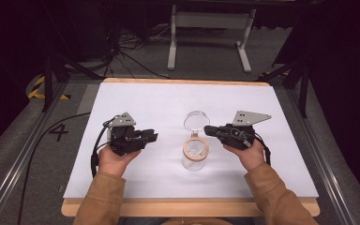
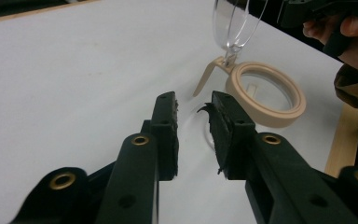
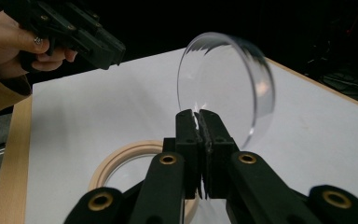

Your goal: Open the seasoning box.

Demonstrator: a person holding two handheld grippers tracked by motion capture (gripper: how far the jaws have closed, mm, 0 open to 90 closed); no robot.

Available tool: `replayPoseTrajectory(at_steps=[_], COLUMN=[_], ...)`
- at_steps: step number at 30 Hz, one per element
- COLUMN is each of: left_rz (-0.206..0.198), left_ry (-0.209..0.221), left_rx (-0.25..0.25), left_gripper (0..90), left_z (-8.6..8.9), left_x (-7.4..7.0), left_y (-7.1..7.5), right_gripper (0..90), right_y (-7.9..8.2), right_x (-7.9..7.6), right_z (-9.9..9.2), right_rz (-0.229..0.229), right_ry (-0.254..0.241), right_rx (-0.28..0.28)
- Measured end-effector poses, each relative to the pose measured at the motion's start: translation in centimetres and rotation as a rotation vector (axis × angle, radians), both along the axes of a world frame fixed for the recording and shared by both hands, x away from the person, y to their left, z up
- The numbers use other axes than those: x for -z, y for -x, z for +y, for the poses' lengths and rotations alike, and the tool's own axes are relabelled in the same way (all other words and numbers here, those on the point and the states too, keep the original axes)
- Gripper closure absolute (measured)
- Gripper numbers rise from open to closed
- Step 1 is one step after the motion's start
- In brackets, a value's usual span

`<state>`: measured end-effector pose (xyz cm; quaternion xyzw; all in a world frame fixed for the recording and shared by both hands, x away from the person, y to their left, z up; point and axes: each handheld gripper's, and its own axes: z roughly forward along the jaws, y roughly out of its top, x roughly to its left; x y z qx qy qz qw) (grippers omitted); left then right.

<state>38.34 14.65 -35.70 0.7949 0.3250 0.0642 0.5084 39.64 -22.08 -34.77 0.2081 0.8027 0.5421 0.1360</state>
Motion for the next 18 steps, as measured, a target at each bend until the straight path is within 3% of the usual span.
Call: replayPoseTrajectory(at_steps=[9, 12, 15, 18], left_rz=[-0.037, -0.036, -0.036, -0.038], left_ry=[-0.022, -0.038, -0.058, -0.060], left_rx=[-0.021, -0.039, -0.077, -0.101], left_gripper=[65.1, 64.0, 62.5, 61.4], left_z=[-0.1, 0.4, 0.9, 1.6], left_x=[0.0, 0.2, 0.5, 0.9], left_y=[-0.6, -0.9, -1.2, -1.6], right_gripper=[77.9, 75.2, 73.2, 69.1], right_y=[0.2, -0.1, -0.4, -0.8], right_x=[-1.3, -1.3, -1.2, -0.8], right_z=[-3.9, -5.1, -6.6, -7.9], right_rz=[0.004, 0.004, 0.031, 0.020], right_ry=[-0.039, -0.020, -0.019, 0.026], right_rx=[0.101, 0.147, 0.194, 0.251])
